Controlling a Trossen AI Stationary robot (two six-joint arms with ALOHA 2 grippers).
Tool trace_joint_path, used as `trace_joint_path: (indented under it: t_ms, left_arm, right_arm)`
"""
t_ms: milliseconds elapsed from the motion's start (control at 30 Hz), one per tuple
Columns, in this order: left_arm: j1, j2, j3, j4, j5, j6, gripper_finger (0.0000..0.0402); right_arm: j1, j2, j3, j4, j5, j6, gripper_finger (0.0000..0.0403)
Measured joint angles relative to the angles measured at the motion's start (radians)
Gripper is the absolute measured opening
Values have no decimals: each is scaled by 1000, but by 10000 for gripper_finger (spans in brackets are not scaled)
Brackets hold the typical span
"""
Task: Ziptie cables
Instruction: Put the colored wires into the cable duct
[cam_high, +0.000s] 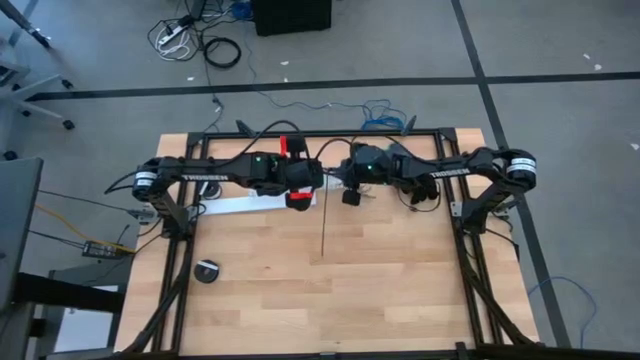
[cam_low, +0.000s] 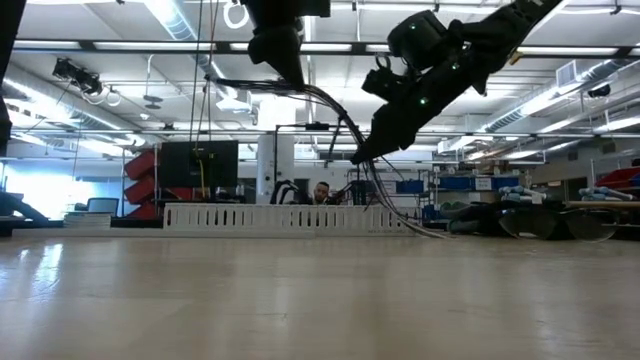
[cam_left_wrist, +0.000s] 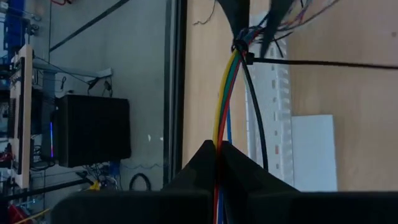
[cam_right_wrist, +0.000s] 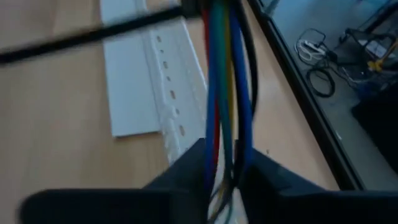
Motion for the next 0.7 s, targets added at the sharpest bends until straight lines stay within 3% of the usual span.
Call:
trace_joint_path:
  t_ms: [100, 333, 700]
  left_arm:
    - [8, 0, 0, -5, 0, 0, 0]
    - [59, 1, -17, -12, 45, -22, 0]
    - [119, 0, -189, 123, 139, -26, 0]
  right_arm:
    - [-20, -1, 0, -8, -14, 0, 12]
    - [-64, -21, 8, -61, -43, -26, 5]
    - [-79, -16, 239, -502, -88, -76, 2]
